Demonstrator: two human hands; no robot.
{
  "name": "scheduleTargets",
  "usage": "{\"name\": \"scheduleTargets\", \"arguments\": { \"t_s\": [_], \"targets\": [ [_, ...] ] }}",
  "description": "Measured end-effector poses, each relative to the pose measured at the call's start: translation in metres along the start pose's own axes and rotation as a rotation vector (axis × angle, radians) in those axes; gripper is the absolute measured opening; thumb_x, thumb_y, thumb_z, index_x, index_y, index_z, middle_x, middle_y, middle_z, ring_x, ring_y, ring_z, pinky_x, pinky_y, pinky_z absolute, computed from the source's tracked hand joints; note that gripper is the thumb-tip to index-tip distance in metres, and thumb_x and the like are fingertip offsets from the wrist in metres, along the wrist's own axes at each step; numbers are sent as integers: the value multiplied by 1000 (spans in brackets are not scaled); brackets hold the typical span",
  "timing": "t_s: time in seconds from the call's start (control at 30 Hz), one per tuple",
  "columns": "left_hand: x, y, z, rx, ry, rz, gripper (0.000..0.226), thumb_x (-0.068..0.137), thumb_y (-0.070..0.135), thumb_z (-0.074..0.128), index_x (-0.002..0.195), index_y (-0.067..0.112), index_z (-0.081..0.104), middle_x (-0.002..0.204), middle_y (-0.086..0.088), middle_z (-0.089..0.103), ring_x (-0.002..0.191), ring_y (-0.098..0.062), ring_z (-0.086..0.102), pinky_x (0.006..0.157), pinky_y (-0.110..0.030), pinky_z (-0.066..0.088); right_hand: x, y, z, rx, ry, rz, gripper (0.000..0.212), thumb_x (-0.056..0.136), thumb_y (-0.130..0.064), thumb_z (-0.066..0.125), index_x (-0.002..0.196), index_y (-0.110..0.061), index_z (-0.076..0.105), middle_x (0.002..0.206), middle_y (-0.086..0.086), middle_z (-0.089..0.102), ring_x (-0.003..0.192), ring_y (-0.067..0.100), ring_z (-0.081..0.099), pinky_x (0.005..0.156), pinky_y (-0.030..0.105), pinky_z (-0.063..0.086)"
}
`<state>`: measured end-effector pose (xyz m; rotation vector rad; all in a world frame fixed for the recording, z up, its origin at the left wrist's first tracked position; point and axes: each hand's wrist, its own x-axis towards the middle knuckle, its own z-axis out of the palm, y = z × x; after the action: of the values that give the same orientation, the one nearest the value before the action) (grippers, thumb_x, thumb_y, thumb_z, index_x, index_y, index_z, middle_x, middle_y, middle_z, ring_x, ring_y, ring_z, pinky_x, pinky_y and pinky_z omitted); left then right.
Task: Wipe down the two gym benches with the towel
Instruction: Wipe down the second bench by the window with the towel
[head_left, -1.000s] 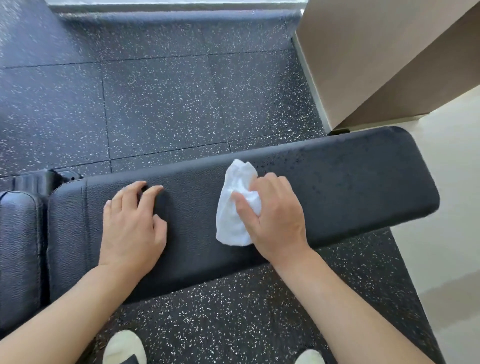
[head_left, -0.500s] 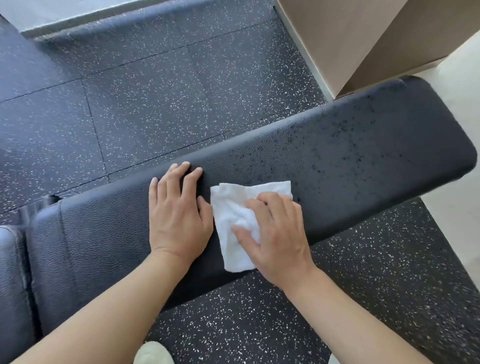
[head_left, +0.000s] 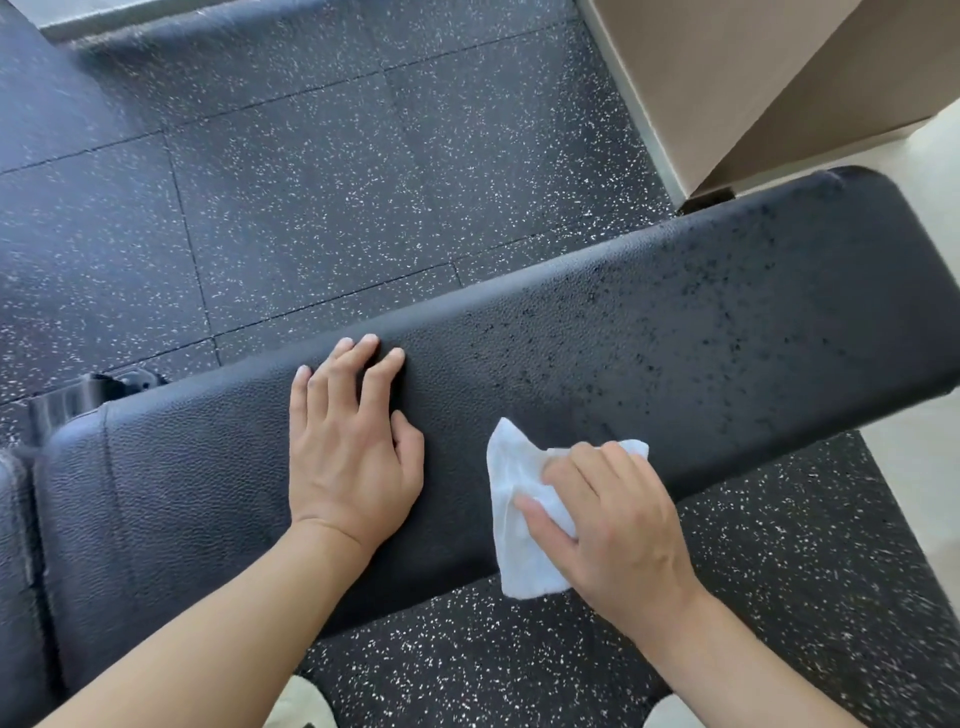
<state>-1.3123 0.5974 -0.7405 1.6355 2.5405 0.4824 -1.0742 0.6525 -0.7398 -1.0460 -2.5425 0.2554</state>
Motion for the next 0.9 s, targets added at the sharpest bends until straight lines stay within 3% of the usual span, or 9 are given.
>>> {"name": "scheduleTargets", "arguments": {
  "t_s": [0.37,0.67,0.77,0.9],
  "targets": [
    [1,-2,2,14,-12,-1,55,90,27,45,143,14,55,154,-10,47,149,-34,38,128,-57,20,131,-24,43,-79,59,196,31,99,-45,58,86,-16,60,82,3,56,76,27,51,66,41,37],
    [1,-3,2,23,-14,2,56,89,27,46,143,15,55,155,-9,47,150,-33,37,128,-57,20,15,1,9,-5,-13,60,31,103,-41,59,85,-15,61,80,-3,45,71,20,39,62,38,38],
    [1,-3,2,23,-20,3,56,89,28,46,143,15,55,154,-10,47,150,-34,38,128,-58,20,48,3,16,-54,18,115,36,103,-42,57,82,-13,60,76,0,47,68,22,42,59,39,37],
    [2,-2,0,31,-32,1,57,89,28,46,143,15,56,155,-9,47,150,-33,38,128,-58,21,128,-7,38,-103,45,265,32,101,-45,57,91,-14,59,85,3,55,77,27,51,67,40,36]
  ]
}}
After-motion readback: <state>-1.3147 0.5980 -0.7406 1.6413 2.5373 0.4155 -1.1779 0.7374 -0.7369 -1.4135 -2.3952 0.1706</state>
